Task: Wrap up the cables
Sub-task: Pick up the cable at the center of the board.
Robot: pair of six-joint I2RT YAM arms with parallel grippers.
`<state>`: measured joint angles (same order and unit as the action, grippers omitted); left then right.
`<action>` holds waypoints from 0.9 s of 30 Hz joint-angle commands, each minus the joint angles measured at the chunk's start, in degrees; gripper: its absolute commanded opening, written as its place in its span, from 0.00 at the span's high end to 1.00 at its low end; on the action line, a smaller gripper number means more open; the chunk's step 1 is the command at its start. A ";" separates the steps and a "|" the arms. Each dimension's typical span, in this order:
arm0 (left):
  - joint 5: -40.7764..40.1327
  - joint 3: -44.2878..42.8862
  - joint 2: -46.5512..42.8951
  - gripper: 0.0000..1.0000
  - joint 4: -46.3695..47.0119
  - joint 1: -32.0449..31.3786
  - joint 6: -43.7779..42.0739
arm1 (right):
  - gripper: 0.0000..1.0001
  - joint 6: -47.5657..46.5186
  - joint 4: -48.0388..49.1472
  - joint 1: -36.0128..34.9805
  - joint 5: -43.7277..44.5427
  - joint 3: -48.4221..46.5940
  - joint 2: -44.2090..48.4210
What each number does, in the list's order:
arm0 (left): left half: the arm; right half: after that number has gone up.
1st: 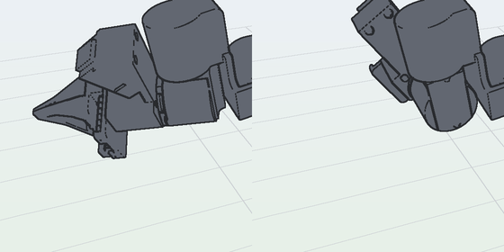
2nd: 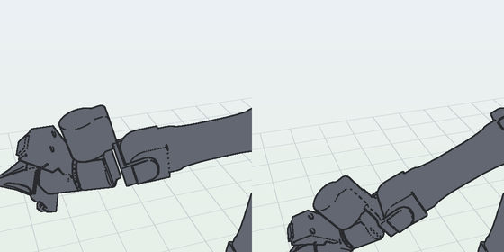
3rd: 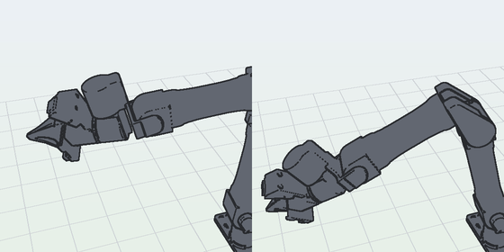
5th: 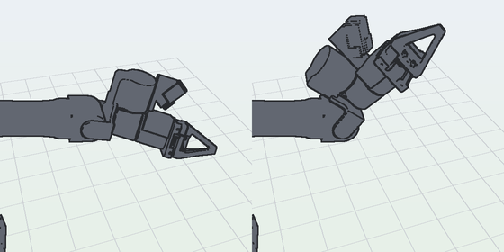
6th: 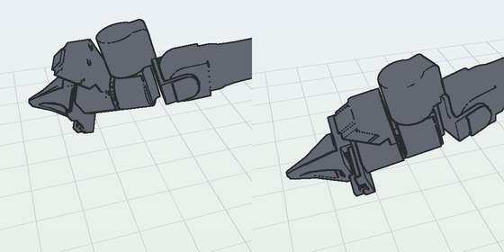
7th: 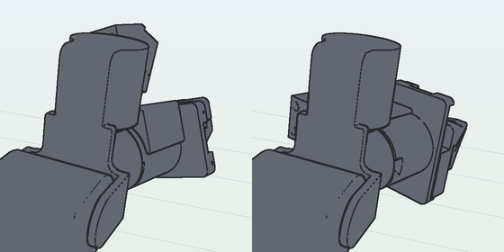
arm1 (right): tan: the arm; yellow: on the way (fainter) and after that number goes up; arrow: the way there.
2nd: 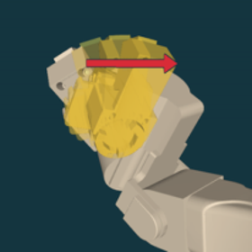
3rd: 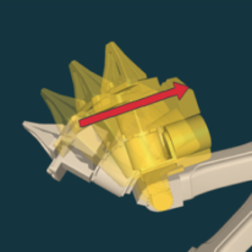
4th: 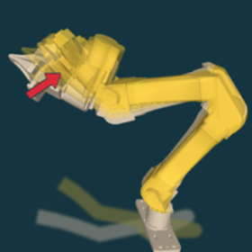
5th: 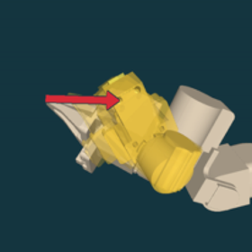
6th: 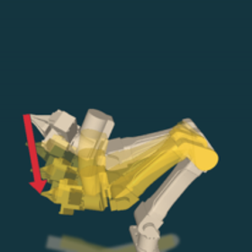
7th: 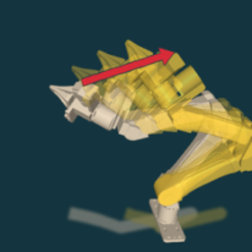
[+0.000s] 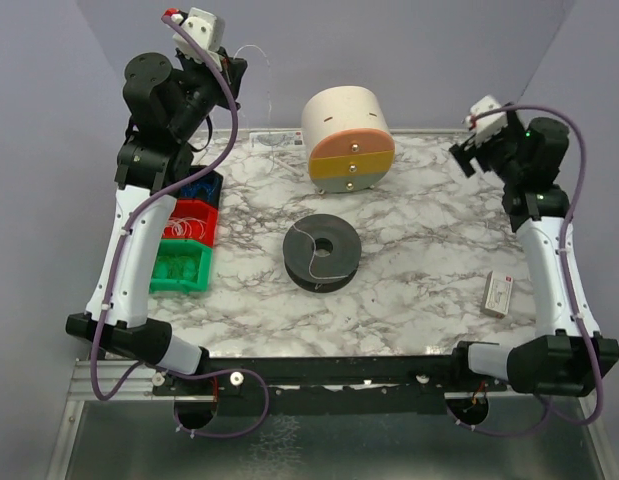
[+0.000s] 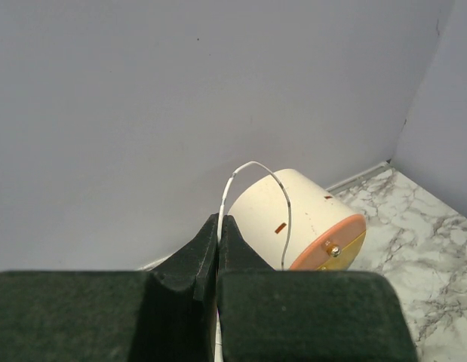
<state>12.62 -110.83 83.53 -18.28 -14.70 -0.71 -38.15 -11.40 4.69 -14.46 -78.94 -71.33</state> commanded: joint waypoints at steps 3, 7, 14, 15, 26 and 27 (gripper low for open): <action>1.77 -0.56 -0.01 1.00 1.52 -0.07 1.26 | 0.09 -21.96 -25.02 -0.28 -32.55 11.88 1.03; 2.94 0.02 0.47 1.00 1.88 -0.07 3.64 | 0.07 -35.91 -30.72 -4.34 -35.89 19.38 2.29; 3.22 3.34 0.03 1.00 3.11 -0.07 4.45 | 0.00 -46.11 -13.44 -19.45 -25.11 37.09 5.21; 3.27 4.02 -0.13 1.00 3.37 -0.07 4.58 | 0.00 -45.90 -10.64 -21.01 -23.47 38.23 4.46; 3.63 8.10 -1.52 1.00 4.94 -0.07 5.43 | 0.06 -60.43 -7.18 -25.75 -12.25 36.18 -8.06; 3.64 8.38 -1.52 1.00 5.11 -0.07 5.50 | 0.08 -61.25 -6.78 -26.13 -11.01 35.94 -9.32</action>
<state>14.98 -103.53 83.57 -15.25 -14.70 3.86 -91.68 -21.04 -19.99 -32.12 -42.06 -77.19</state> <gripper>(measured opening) 0.003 0.949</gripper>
